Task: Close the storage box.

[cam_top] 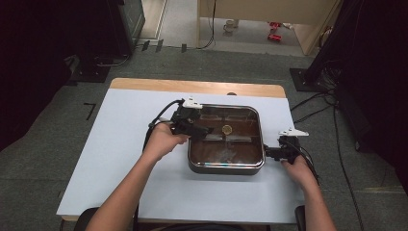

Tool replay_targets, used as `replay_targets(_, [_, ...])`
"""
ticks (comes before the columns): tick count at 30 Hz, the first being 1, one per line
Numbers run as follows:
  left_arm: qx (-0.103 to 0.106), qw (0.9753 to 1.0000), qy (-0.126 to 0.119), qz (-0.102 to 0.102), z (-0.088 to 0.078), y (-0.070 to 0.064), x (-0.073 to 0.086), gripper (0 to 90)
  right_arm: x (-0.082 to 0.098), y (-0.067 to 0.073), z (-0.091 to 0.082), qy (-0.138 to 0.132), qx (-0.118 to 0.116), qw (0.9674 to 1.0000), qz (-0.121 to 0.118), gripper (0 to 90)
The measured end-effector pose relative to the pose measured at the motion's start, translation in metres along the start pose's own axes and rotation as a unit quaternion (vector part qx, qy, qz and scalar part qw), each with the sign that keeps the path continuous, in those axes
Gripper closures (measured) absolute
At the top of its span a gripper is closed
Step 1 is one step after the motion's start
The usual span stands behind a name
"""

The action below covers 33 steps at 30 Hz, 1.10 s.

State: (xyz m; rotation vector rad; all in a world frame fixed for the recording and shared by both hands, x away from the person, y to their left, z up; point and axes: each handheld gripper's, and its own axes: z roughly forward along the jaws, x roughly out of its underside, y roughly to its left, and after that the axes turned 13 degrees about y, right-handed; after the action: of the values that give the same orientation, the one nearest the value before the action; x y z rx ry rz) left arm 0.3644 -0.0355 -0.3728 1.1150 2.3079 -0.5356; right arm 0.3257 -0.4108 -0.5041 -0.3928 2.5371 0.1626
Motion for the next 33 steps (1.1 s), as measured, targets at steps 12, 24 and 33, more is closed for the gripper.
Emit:
replay_targets(12, [-0.030,0.9994,0.001,-0.019,-0.018,0.005,0.040,26.1,0.000,0.000,0.000,0.001,0.000,1.0000,0.000,10.8])
replay_targets(24, [-0.059,0.9977,-0.005,-0.033,-0.021,0.006,0.085,26.1,0.000,0.000,0.000,0.001,0.000,1.0000,0.001,10.8])
replay_targets(33, [-0.077,0.9966,-0.011,-0.028,-0.014,0.010,0.111,25.2,0.000,0.000,0.000,0.002,0.000,1.0000,0.001,10.8])
